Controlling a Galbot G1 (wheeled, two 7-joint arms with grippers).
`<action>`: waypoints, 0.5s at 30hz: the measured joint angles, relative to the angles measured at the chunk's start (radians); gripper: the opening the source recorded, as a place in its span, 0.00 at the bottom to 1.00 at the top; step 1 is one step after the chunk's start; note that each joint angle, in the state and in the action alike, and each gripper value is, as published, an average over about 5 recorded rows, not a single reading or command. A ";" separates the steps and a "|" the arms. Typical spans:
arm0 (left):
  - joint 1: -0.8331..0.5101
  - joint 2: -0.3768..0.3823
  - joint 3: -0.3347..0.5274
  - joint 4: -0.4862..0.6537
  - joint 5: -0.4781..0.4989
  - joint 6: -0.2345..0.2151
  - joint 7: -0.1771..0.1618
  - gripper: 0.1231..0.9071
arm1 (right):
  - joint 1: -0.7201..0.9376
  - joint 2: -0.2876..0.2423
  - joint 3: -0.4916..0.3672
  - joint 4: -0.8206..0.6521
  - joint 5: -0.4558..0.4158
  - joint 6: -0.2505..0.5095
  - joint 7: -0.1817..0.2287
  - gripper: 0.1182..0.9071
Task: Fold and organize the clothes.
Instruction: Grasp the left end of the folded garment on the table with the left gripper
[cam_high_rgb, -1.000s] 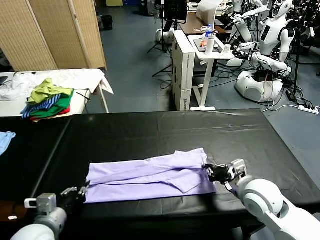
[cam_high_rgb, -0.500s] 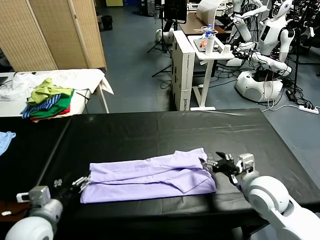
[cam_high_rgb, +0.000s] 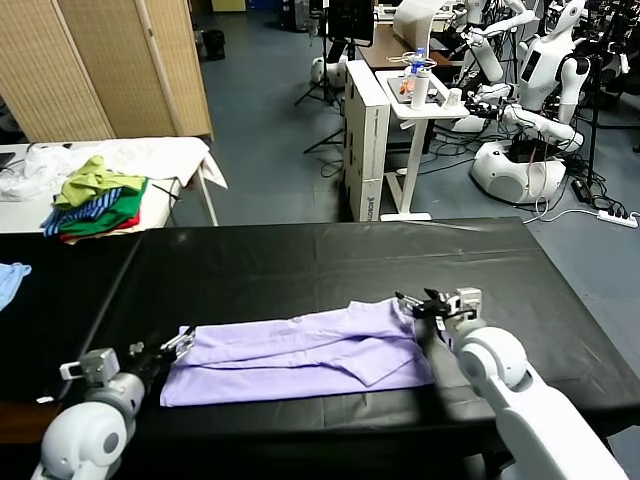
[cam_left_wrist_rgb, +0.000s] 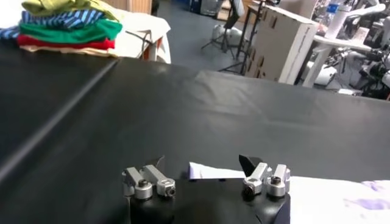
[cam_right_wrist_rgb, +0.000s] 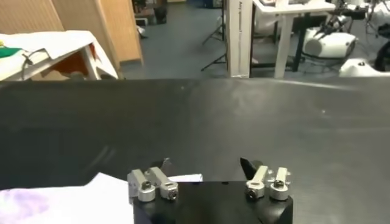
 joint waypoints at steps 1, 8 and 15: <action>-0.001 0.000 0.001 0.005 0.000 0.000 0.002 1.00 | -0.001 0.002 -0.001 -0.001 -0.001 -0.001 0.000 0.77; -0.018 -0.004 0.018 0.037 0.008 -0.005 0.015 0.99 | -0.003 0.008 -0.001 -0.001 -0.003 -0.002 0.001 0.62; -0.034 -0.009 0.027 0.065 0.014 -0.012 0.025 0.82 | -0.010 0.009 0.001 0.000 -0.004 -0.001 0.001 0.20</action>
